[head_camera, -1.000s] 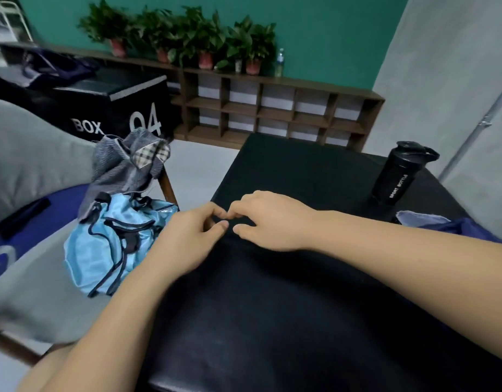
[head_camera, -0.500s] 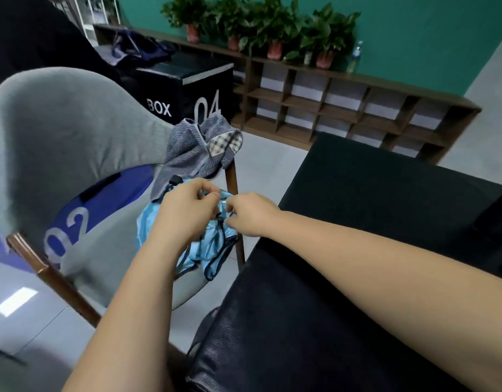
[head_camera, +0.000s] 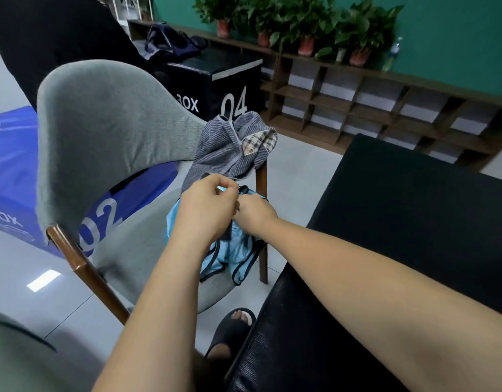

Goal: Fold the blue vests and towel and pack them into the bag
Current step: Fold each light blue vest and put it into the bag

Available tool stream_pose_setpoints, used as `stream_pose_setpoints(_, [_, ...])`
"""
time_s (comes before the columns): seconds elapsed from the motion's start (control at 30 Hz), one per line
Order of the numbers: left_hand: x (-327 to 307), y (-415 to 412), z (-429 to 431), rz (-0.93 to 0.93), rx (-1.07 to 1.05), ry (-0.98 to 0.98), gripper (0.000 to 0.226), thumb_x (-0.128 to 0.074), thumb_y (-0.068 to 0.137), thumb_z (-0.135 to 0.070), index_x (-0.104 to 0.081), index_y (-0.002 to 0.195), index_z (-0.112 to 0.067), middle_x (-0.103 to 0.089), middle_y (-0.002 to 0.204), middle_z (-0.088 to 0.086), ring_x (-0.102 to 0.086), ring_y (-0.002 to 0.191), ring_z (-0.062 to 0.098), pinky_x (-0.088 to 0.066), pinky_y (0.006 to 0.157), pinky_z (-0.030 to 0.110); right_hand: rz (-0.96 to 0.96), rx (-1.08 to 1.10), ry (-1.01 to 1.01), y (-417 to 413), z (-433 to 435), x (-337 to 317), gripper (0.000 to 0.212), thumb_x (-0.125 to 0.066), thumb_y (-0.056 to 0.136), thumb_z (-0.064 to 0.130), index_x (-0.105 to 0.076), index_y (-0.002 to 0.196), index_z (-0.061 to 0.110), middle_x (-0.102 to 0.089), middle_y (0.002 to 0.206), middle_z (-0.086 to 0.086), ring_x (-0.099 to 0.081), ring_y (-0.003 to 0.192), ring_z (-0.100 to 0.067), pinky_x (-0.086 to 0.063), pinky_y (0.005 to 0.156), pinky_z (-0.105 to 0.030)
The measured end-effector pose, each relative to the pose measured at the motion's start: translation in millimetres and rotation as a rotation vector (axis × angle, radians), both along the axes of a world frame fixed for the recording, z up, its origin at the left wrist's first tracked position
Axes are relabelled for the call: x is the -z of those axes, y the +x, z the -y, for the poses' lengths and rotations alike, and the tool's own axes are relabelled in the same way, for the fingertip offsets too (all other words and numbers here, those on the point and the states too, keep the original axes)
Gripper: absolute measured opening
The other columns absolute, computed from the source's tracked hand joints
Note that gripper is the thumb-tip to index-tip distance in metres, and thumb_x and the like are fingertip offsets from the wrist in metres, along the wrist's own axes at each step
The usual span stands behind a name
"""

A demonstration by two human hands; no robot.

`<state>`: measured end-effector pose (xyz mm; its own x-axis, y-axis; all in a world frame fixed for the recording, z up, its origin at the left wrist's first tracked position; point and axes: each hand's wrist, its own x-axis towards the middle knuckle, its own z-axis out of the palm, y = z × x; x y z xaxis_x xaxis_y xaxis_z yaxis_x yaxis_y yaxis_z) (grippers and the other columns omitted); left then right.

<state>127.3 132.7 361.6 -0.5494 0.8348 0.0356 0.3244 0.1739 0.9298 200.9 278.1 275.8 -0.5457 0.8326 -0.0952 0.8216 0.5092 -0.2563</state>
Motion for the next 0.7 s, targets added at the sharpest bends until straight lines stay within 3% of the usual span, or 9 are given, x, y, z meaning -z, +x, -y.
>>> stream_pose_setpoints(0.13, [0, 2, -2, 0.004, 0.002, 0.014, 0.016, -0.057, 0.098, -0.028, -0.072, 0.093, -0.03, -0.077, 0.079, -0.006, -0.075, 0.083, 0.019, -0.052, 0.064, 0.029, -0.084, -0.062, 0.074, 21, 4, -21, 0.022, -0.046, 0.105, 0.031, -0.065, 0.099, 0.021, -0.068, 0.1, -0.007, -0.063, 0.096, -0.034, -0.043, 0.068, -0.038])
stream_pose_setpoints(0.3, [2, 10, -6, 0.028, 0.009, 0.033, 0.015, -0.059, 0.095, -0.025, -0.073, 0.09, -0.031, -0.076, 0.077, -0.002, -0.075, 0.08, 0.023, -0.057, 0.071, 0.039, -0.198, -0.103, 0.158, 53, 11, -73, 0.031, -0.048, 0.105, 0.039, -0.057, 0.082, 0.021, -0.065, 0.08, -0.003, -0.061, 0.078, -0.03, -0.054, 0.07, -0.049])
stream_pose_setpoints(0.43, [3, 19, -8, 0.023, 0.03, 0.039, 0.012, -0.066, 0.089, -0.026, -0.07, 0.097, -0.033, -0.076, 0.077, -0.003, -0.067, 0.071, 0.019, -0.048, 0.063, 0.034, -0.265, -0.104, 0.199, 80, 17, -126, 0.034, -0.049, 0.106, 0.034, -0.062, 0.083, 0.014, -0.07, 0.079, -0.003, -0.066, 0.076, -0.025, -0.057, 0.072, -0.051])
stream_pose_setpoints(0.5, [3, 24, -7, 0.005, 0.034, 0.036, 0.022, -0.072, 0.089, -0.022, -0.066, 0.106, -0.034, -0.074, 0.078, -0.004, -0.06, 0.063, 0.012, -0.041, 0.058, 0.03, -0.265, -0.114, 0.22, 95, 22, -151, 0.031, -0.048, 0.106, 0.029, -0.065, 0.087, 0.012, -0.072, 0.083, -0.002, -0.068, 0.08, -0.023, -0.058, 0.075, -0.051])
stream_pose_setpoints(0.6, [6, 29, -8, -0.055, 0.056, 0.031, 0.04, -0.08, 0.086, -0.02, -0.06, 0.119, -0.029, -0.073, 0.085, -0.005, -0.063, 0.073, 0.009, -0.04, 0.06, 0.026, -0.279, -0.121, 0.253, 118, 30, -189, 0.028, -0.05, 0.106, 0.025, -0.069, 0.09, 0.012, -0.074, 0.087, 0.004, -0.071, 0.082, -0.013, -0.059, 0.079, -0.043])
stream_pose_setpoints(0.7, [11, 36, -13, -0.171, 0.096, -0.028, 0.052, -0.085, 0.084, -0.024, -0.053, 0.124, -0.031, -0.07, 0.09, -0.005, -0.063, 0.08, 0.006, -0.038, 0.059, 0.024, -0.312, -0.111, 0.247, 142, 40, -224, 0.025, -0.052, 0.107, 0.024, -0.071, 0.093, 0.014, -0.077, 0.088, 0.007, -0.072, 0.077, 0.001, -0.058, 0.073, -0.022])
